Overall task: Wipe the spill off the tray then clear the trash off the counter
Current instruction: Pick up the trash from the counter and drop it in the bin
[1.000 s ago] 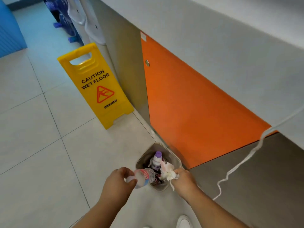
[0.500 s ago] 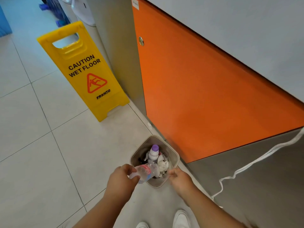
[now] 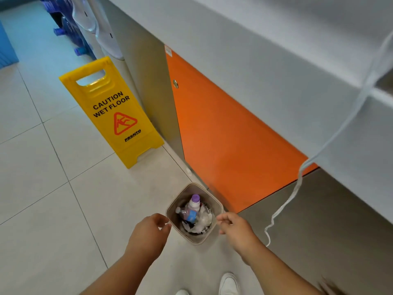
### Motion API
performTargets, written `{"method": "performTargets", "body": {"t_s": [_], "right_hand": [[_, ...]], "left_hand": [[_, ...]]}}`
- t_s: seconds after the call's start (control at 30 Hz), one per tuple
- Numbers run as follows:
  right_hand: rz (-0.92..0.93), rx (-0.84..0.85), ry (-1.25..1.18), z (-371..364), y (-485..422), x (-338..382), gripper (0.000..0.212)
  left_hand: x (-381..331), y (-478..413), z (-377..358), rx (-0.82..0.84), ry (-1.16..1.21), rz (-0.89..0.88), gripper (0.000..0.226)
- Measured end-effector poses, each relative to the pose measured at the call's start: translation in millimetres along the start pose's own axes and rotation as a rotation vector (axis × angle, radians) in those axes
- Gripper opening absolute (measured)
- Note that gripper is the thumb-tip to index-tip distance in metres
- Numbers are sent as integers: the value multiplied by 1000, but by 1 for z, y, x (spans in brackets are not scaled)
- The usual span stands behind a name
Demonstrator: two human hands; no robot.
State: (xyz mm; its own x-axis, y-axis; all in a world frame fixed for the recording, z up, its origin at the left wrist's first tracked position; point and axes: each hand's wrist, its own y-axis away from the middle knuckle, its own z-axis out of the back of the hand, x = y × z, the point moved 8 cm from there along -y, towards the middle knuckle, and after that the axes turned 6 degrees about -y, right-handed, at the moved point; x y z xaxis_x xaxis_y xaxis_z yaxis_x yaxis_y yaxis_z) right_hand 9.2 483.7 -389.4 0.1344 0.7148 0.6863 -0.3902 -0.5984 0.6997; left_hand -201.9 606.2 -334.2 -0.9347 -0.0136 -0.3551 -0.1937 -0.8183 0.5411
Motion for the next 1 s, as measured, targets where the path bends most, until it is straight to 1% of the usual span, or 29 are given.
{"method": "performTargets", "body": {"t_s": [0.17, 0.27, 0.4, 0.53, 0.67, 0.77, 0.87, 0.93, 1.0], "right_hand": [[54, -52, -31, 28, 53, 49, 17], [93, -80, -42, 43, 88, 78, 16], [188, -104, -27, 63, 139, 119, 19], [291, -161, -6, 88, 194, 152, 19], [354, -249, -16, 115, 243, 170, 17], [391, -308, -6, 134, 274, 178, 17], [414, -339, -1, 152, 294, 179, 19], [434, -368, -5, 165, 302, 181, 21], [465, -414, -13, 180, 310, 184, 23]], "left_hand": [[-28, 35, 50, 10, -14, -89, 17], [-46, 62, 79, 35, -22, -169, 6], [-70, 96, 113, 61, -42, -309, 17], [-90, 121, 144, 43, -1, -373, 12], [-111, 138, 161, 48, 34, -446, 11], [-130, 148, 169, 51, 64, -492, 13], [-154, 162, 173, 45, 72, -573, 12], [-173, 172, 174, 62, 67, -626, 8], [-193, 182, 173, 79, 65, -678, 9]]}}
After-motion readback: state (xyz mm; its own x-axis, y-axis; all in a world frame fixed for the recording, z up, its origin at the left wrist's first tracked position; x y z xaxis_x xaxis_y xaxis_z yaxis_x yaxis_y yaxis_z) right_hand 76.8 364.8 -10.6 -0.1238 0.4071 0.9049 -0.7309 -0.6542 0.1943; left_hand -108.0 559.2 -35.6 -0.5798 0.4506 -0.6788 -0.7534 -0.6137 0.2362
